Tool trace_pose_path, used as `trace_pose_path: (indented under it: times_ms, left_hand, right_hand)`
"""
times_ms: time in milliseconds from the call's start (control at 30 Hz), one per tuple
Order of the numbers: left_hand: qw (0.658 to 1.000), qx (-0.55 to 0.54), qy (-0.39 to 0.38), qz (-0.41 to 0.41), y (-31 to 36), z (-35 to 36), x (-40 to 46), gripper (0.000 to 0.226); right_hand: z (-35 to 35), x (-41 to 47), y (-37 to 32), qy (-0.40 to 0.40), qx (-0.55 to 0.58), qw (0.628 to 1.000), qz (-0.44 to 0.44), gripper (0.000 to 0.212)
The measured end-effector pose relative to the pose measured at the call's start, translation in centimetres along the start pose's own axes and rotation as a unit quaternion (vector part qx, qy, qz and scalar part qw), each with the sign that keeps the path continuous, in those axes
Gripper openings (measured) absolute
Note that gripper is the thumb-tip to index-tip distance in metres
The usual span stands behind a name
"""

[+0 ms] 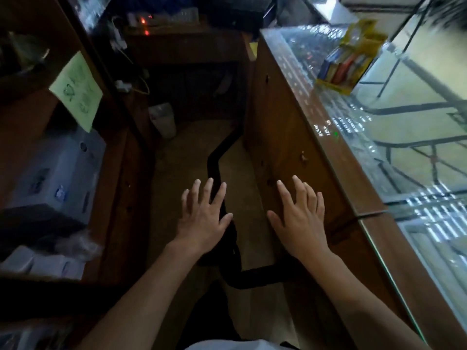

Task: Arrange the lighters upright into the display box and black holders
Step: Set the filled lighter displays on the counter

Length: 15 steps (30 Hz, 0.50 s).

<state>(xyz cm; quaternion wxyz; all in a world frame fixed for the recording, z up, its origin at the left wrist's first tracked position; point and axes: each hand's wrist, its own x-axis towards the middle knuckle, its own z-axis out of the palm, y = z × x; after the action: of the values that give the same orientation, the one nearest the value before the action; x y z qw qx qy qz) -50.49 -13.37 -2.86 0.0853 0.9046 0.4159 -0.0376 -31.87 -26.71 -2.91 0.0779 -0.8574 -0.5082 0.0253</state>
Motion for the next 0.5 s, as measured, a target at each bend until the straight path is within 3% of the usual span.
trace_pose_path:
  times_ms: [233, 500]
  left_hand:
    - [0.995, -0.003, 0.015, 0.103, -0.6, -4.4, 16.4, 0.075]
    - [0.980, -0.008, 0.050, 0.191, 6.0, -6.0, 30.8, 0.071]
  right_hand:
    - [-2.4, 12.3, 1.6, 0.015, 0.008, 0.998, 0.060, 0.072]
    - [-2.9, 23.1, 8.1, 0.059, 0.021, 0.986, 0.157, 0.071]
